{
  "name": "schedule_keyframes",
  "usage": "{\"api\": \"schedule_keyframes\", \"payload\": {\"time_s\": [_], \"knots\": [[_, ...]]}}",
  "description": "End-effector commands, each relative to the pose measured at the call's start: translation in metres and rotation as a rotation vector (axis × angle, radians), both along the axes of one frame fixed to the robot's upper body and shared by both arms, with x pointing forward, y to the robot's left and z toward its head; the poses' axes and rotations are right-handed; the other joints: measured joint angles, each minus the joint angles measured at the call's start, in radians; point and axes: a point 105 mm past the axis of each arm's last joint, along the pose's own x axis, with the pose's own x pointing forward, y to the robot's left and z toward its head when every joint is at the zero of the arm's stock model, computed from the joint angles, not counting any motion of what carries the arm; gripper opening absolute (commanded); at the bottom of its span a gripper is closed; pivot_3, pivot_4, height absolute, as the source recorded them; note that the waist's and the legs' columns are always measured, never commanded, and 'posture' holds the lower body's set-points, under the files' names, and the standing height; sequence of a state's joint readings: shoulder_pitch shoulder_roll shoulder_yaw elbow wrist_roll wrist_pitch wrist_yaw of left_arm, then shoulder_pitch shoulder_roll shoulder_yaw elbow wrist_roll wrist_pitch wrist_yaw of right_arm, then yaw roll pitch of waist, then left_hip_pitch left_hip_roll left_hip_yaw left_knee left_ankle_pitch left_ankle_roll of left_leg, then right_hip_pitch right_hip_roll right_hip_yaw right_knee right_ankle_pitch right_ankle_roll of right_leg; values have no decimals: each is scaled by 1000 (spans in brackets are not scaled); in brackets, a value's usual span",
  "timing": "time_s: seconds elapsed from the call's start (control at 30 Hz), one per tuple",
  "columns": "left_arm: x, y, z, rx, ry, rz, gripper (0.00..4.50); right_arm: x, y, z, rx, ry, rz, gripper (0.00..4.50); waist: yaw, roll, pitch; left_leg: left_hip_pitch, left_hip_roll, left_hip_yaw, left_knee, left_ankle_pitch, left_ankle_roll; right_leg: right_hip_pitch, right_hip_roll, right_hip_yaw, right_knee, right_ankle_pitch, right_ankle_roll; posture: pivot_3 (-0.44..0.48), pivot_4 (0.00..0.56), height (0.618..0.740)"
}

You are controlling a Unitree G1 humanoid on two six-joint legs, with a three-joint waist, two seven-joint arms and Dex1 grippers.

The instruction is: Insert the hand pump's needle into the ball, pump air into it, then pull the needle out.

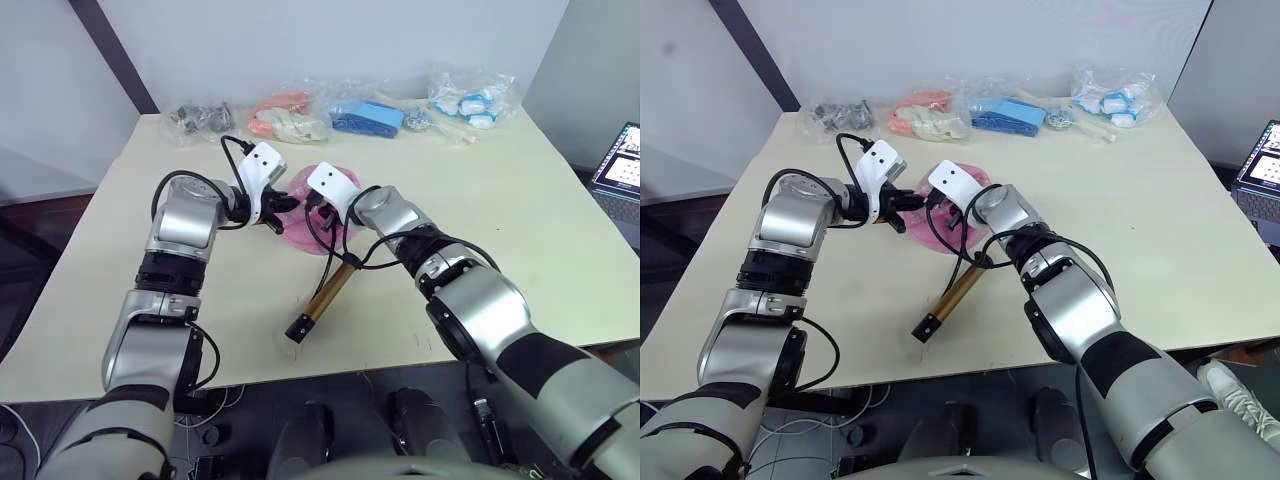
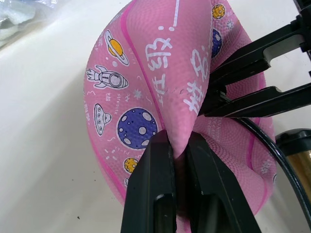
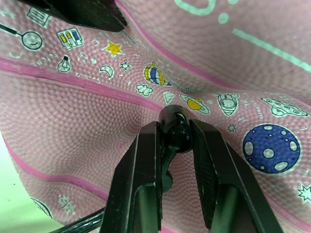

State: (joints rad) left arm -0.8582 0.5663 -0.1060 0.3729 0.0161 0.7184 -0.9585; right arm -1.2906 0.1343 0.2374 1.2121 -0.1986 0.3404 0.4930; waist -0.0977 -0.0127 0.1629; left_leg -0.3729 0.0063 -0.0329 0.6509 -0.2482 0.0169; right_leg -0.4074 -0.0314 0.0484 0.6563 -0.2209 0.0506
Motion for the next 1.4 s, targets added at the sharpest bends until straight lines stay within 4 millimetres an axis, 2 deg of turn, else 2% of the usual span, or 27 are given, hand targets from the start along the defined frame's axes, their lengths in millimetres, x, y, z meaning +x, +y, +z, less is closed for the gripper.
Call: {"api": "schedule_keyframes", "payload": {"time_s": [0.03, 0.23, 0.5, 0.8, 0.97, 1.2, 1.4], "knots": [[-21, -31, -25, -70, 141, -165, 0, -11, -1, -33, -48, 81, -8, 371, -1, 0, 0, 1, 0, 0, -1, 0, 0, 0, 0, 1, 0, 0, -1, 0, 150, 740], [-27, -32, -26, -88, 161, -176, 0, -17, 6, -37, -54, 84, 16, 371, -6, 0, 0, 4, 0, 0, -4, 0, 0, 0, 2, 4, 0, -1, -2, 0, 150, 740], [-39, -37, -29, -171, 234, -208, 0, -16, 2, -39, -73, 83, 25, 371, -14, -1, -1, 6, 0, 1, -6, 0, 0, 1, 2, 5, 0, -1, -2, 0, 150, 740], [-37, -32, -35, -196, 266, -181, 0, -14, -1, -34, -66, 85, 30, 371, -12, -1, -1, 7, 0, 1, -9, 0, 0, 1, 2, 5, -2, -2, -2, 0, 150, 740], [-35, -29, -35, -193, 264, -174, 0, -17, 5, -37, -65, 85, 35, 371, -11, -2, -2, 7, 0, 1, -10, 0, 0, 1, 1, 5, -2, -2, -2, 0, 150, 740], [-46, -32, -25, -268, 292, -218, 0, -21, 12, -38, -69, 85, 57, 371, -18, -2, -2, 9, 0, 1, -11, 0, 0, 1, 1, 5, -2, -2, -3, 0, 150, 740], [-48, -26, -28, -252, 291, -195, 0, -25, 15, -42, -71, 90, 67, 371, -20, -2, -2, 9, 0, 1, -14, 0, 0, 1, 1, 5, -4, -2, -4, 0, 150, 740]]}}
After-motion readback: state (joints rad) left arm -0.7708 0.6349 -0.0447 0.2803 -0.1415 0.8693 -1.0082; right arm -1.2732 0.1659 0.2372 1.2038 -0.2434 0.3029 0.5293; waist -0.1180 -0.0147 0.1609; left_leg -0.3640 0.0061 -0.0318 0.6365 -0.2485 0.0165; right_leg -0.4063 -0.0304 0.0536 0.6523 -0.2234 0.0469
